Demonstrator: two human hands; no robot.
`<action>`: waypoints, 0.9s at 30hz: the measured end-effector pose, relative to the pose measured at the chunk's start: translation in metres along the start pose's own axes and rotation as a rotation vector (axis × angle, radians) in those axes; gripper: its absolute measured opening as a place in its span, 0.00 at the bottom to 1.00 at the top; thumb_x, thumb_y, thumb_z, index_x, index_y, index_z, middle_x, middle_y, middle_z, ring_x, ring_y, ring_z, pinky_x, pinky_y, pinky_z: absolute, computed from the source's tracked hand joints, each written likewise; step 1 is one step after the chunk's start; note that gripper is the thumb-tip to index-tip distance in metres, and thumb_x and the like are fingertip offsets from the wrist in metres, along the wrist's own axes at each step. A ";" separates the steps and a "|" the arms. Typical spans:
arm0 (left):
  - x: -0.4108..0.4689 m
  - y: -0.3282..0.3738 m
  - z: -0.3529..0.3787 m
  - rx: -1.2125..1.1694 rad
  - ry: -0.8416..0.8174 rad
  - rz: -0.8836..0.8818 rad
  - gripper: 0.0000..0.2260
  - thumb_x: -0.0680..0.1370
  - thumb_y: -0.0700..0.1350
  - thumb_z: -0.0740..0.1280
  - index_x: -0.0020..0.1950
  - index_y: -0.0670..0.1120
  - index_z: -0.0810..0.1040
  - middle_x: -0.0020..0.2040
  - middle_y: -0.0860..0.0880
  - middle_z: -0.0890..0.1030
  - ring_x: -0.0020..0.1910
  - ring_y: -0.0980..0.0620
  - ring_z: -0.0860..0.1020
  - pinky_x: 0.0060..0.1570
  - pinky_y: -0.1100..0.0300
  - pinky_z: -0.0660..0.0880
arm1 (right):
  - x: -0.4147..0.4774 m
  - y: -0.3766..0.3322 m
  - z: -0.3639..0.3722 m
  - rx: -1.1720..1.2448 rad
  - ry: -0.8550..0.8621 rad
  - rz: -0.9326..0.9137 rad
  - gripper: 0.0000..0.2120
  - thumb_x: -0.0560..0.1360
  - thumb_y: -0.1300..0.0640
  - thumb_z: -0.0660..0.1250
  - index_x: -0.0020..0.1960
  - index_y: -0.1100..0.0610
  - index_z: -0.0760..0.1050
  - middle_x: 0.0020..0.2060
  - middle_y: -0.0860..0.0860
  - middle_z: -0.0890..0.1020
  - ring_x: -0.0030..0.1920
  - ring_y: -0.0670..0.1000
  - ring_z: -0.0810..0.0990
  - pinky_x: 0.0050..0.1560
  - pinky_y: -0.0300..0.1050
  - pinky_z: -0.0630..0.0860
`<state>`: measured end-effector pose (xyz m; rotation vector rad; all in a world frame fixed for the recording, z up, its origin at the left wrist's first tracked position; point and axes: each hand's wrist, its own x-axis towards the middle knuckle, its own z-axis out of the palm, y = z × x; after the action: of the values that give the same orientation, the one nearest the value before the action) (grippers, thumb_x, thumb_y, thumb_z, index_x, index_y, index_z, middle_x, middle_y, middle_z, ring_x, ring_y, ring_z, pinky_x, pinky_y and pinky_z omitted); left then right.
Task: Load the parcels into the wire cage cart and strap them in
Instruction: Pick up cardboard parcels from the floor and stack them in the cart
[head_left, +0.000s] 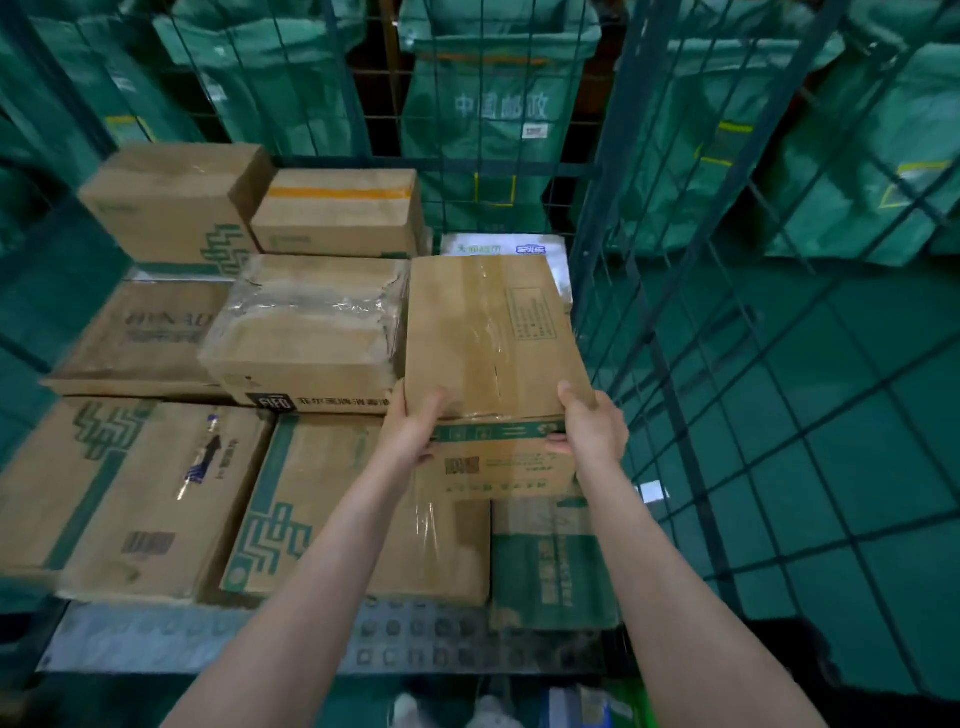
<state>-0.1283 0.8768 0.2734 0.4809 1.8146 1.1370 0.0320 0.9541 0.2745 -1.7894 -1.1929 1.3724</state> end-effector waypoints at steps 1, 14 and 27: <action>0.008 0.003 0.000 -0.006 -0.002 0.004 0.26 0.77 0.56 0.63 0.72 0.50 0.63 0.59 0.44 0.78 0.44 0.52 0.76 0.41 0.58 0.71 | 0.006 -0.003 0.004 0.002 -0.008 0.005 0.22 0.78 0.44 0.60 0.67 0.56 0.70 0.58 0.54 0.79 0.31 0.51 0.83 0.40 0.45 0.81; 0.176 0.059 -0.004 -0.034 -0.100 0.008 0.20 0.77 0.50 0.63 0.69 0.49 0.66 0.55 0.48 0.78 0.46 0.54 0.76 0.45 0.58 0.73 | 0.128 -0.066 0.088 -0.001 0.087 0.021 0.12 0.77 0.44 0.62 0.52 0.52 0.72 0.38 0.46 0.78 0.32 0.52 0.83 0.51 0.56 0.79; 0.307 0.117 0.025 0.008 -0.136 0.024 0.35 0.69 0.58 0.68 0.73 0.53 0.59 0.64 0.48 0.73 0.58 0.46 0.74 0.62 0.46 0.72 | 0.226 -0.101 0.142 0.315 0.202 0.150 0.20 0.78 0.53 0.64 0.67 0.60 0.70 0.55 0.58 0.78 0.38 0.54 0.82 0.38 0.43 0.81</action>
<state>-0.2789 1.1651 0.2192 0.5726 1.7010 1.0873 -0.1177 1.1913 0.2207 -1.7660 -0.7066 1.3392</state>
